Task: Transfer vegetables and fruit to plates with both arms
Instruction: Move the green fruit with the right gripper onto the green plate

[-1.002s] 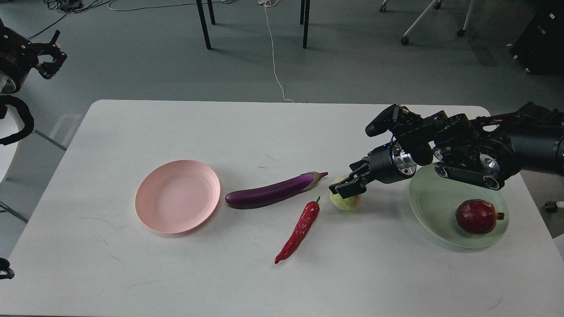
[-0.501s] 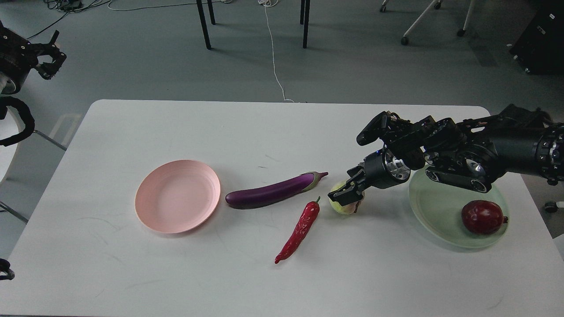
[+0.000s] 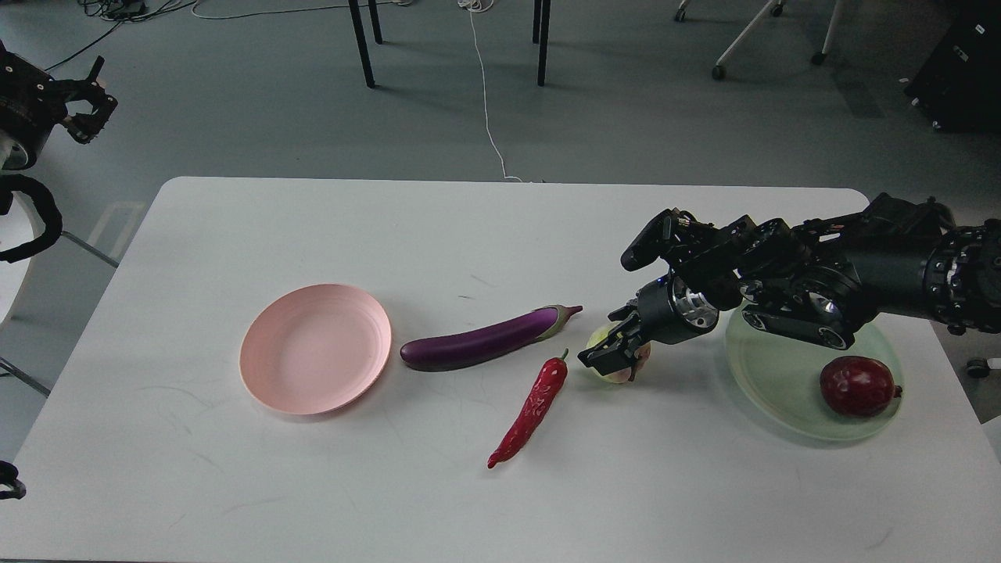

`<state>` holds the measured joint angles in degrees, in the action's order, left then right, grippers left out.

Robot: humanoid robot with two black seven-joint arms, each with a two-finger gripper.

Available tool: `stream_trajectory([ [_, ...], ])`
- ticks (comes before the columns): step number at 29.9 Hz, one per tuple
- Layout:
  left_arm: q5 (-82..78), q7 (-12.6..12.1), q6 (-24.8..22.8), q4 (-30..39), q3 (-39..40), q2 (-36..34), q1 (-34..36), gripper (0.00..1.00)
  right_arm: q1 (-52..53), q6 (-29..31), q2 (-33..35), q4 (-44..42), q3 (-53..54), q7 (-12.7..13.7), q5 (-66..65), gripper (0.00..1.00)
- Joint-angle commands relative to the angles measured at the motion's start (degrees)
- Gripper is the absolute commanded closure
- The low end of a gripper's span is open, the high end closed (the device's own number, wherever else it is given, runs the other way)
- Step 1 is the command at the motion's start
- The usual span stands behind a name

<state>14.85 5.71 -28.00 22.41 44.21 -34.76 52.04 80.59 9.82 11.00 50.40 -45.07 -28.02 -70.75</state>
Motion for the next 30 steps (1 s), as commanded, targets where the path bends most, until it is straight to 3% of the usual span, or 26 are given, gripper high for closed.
stream_trajectory([
  [1, 0.00, 0.00, 0.00, -0.09, 0.00, -0.05, 0.00, 0.02, 1.15, 0.02, 0.34, 0.13, -0.46, 0.02, 0.00, 0.41],
  [10, 0.00, 0.00, 0.00, 0.00, 0.00, -0.31, 0.08, 0.02, 8.27, -0.33, 8.33, 1.71, 1.12, 0.02, 0.00, 0.41],
  [21, 0.09, -0.17, 0.00, 0.00, 0.00, -0.66, 0.08, 0.02, 5.20, -0.42, 25.99, 5.32, 0.51, 0.02, -5.43, 0.40],
  [30, 0.18, -0.17, 0.00, 0.18, -0.09, -0.57, 0.17, 0.02, -3.60, -7.27, 27.85, 5.14, 0.94, 0.02, -7.12, 0.35],
])
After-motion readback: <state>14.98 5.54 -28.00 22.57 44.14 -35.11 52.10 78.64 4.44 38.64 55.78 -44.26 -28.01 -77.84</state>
